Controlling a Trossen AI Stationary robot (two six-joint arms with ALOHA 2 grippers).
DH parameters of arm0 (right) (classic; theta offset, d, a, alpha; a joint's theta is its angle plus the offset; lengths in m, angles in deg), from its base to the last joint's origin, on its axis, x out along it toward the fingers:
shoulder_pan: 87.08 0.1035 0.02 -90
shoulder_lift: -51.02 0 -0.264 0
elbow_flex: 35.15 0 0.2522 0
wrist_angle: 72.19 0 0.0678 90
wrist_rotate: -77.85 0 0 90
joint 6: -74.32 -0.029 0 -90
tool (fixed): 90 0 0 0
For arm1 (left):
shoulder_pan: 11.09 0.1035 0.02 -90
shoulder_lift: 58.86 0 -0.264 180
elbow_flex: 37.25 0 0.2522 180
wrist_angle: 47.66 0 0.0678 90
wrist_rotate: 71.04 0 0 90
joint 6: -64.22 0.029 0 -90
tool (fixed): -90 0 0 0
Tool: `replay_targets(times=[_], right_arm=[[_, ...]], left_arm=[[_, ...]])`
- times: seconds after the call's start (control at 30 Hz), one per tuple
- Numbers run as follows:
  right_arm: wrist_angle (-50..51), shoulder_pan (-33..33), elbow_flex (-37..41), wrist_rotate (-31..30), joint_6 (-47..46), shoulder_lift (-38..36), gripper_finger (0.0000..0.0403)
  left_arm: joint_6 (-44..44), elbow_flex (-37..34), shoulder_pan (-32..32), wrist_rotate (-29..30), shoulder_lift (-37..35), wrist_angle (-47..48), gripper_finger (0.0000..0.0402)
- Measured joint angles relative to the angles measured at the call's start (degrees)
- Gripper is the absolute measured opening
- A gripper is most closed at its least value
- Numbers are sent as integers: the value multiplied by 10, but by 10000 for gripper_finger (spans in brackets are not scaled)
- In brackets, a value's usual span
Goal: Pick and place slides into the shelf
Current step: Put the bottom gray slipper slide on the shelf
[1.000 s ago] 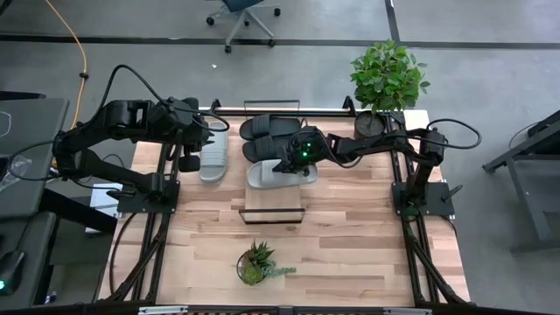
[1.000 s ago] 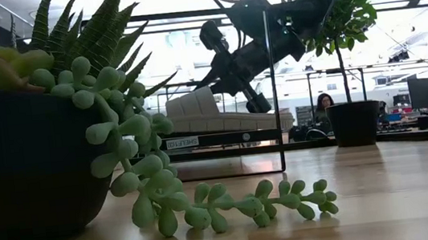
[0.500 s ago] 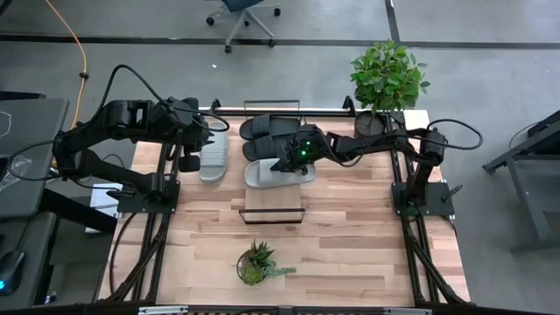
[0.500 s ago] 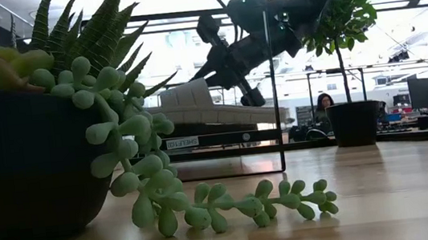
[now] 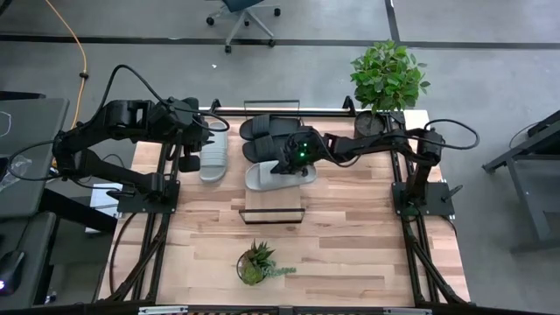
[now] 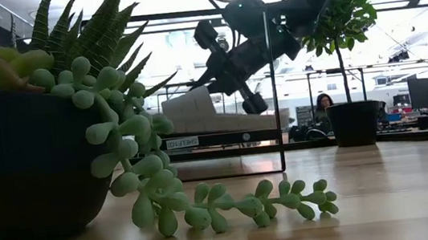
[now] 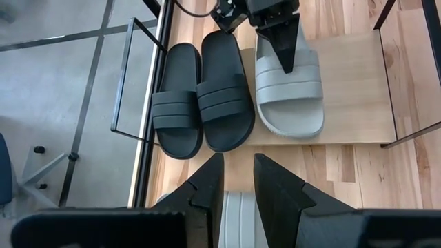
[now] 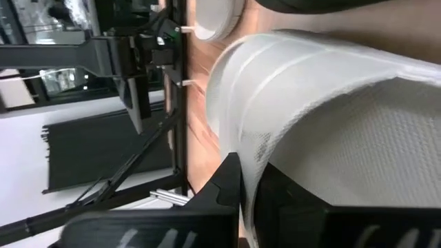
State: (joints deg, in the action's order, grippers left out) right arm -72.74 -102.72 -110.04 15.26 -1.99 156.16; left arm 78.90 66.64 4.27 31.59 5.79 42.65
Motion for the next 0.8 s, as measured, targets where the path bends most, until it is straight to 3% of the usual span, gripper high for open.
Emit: replay_targets(times=[0.8], right_arm=[[-9, 11, -1, 13, -12, 17, 0]], left_arm=[[0, 0, 0, 0, 0, 0, 69]])
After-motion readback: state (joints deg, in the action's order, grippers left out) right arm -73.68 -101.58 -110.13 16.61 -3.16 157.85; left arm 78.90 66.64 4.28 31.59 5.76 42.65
